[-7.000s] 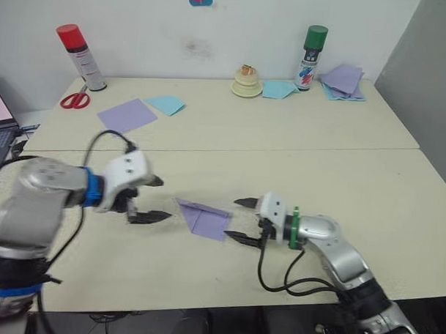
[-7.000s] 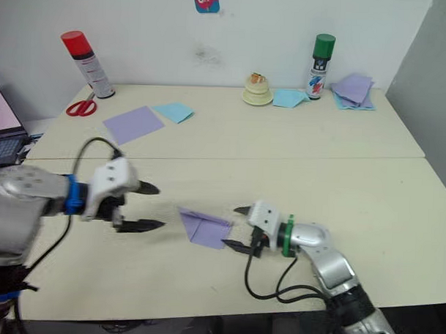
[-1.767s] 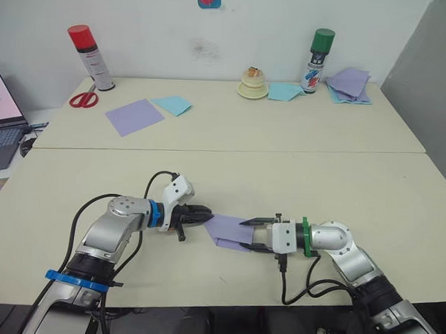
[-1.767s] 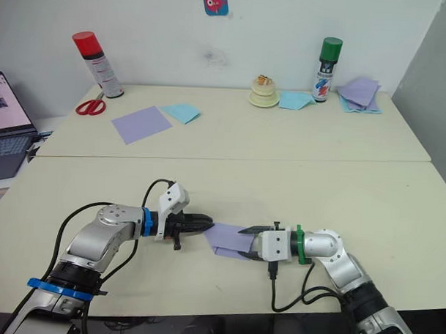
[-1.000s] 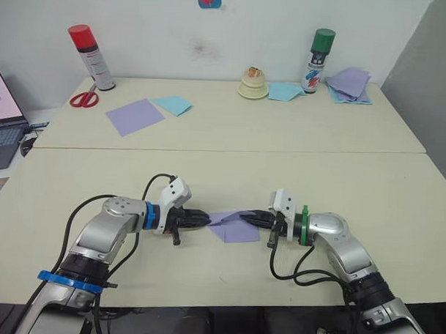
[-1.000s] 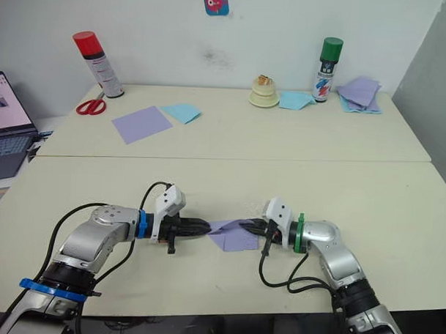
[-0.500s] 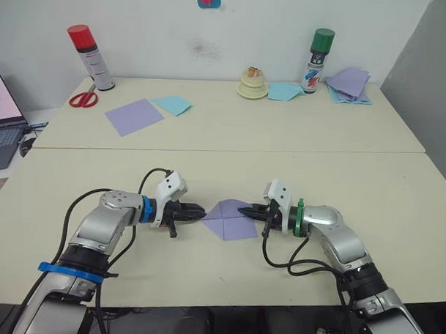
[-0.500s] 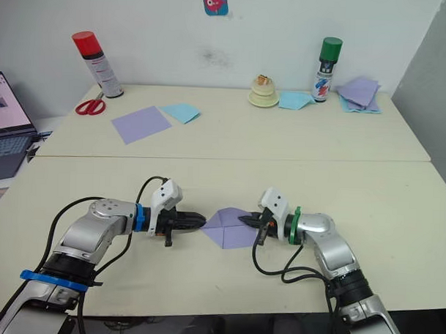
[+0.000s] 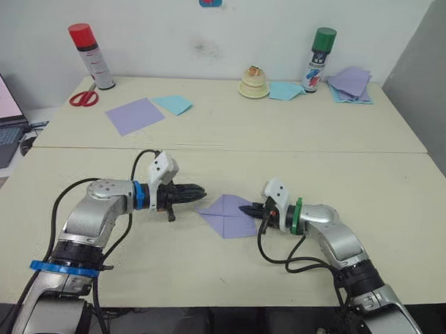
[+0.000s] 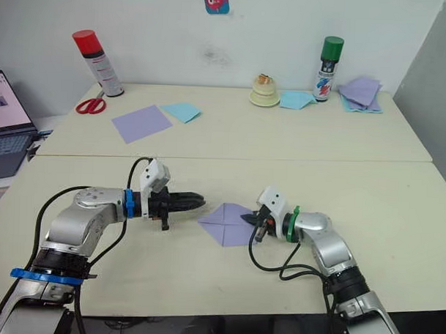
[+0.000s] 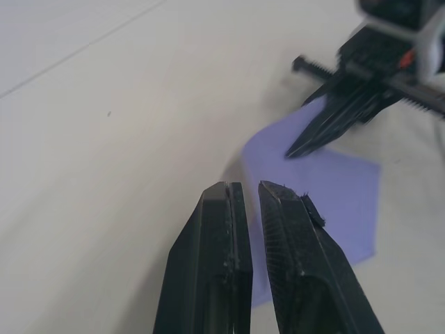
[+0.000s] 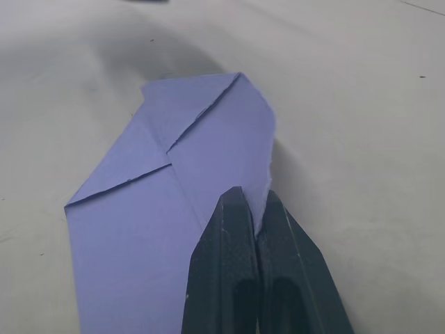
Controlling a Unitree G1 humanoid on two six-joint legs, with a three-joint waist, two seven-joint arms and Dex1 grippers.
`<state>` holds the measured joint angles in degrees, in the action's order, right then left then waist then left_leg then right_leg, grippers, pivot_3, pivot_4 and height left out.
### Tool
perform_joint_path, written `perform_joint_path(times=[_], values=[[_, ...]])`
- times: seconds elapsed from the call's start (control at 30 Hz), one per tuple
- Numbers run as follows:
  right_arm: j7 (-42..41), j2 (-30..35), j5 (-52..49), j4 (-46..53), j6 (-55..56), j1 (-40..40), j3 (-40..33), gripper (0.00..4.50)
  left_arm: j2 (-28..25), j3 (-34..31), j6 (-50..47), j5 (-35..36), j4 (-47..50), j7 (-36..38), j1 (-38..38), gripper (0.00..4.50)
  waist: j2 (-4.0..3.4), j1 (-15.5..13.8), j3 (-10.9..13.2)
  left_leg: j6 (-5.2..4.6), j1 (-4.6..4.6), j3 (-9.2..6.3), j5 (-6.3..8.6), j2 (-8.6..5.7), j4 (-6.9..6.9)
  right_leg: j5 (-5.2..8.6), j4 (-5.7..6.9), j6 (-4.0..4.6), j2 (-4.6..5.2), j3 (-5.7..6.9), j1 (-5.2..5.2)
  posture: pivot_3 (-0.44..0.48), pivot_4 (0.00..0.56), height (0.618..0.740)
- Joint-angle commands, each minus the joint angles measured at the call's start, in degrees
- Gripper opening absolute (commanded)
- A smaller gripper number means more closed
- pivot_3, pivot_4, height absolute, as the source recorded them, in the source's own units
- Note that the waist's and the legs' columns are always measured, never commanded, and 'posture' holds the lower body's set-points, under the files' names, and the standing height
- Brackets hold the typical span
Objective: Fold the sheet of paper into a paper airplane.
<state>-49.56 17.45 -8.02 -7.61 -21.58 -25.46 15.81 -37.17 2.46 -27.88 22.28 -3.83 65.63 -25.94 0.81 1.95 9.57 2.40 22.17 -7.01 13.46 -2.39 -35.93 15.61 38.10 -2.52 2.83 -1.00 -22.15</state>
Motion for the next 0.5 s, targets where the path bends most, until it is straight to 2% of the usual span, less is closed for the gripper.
perform_joint_path(times=[0.03,0.2,0.33,0.5], values=[[0.08,0.25,0.13,0.65,-1.46,-0.3,0.36,0.02,0.93,0.5,-1.86,1.42,5.68,-1.27,1.19,0.68,0.0,-0.03,0.0,0.0,0.0,0.0,0.0,0.0,0.0,0.0,0.0,0.0,0.0,0.0,0.0,0.0,0.15,0.74],[-0.64,0.5,-0.18,1.77,-2.72,-0.25,0.53,0.02,2.75,6.02,3.01,-6.42,2.08,-5.55,2.32,0.68,0.0,-0.07,0.0,0.0,-0.02,0.0,0.0,-0.02,0.0,0.0,0.01,0.0,0.0,0.0,0.02,0.0,0.15,0.74],[-1.07,0.46,-0.57,2.71,-3.47,0.04,0.6,0.02,5.04,6.39,4.42,-8.03,-2.71,-7.67,0.77,0.68,0.0,-0.04,0.0,0.0,-0.01,-0.01,0.0,-0.01,0.0,0.0,0.02,0.0,-0.01,0.02,0.0,0.0,0.15,0.74],[-1.16,0.48,-0.84,3.46,-4.06,0.24,0.51,0.02,4.38,7.14,5.07,-9.23,-4.34,-6.54,1.72,0.68,0.0,0.02,0.0,0.0,-0.01,0.0,0.0,-0.01,0.0,0.0,0.02,0.0,-0.01,0.0,-0.01,0.0,0.15,0.74]])
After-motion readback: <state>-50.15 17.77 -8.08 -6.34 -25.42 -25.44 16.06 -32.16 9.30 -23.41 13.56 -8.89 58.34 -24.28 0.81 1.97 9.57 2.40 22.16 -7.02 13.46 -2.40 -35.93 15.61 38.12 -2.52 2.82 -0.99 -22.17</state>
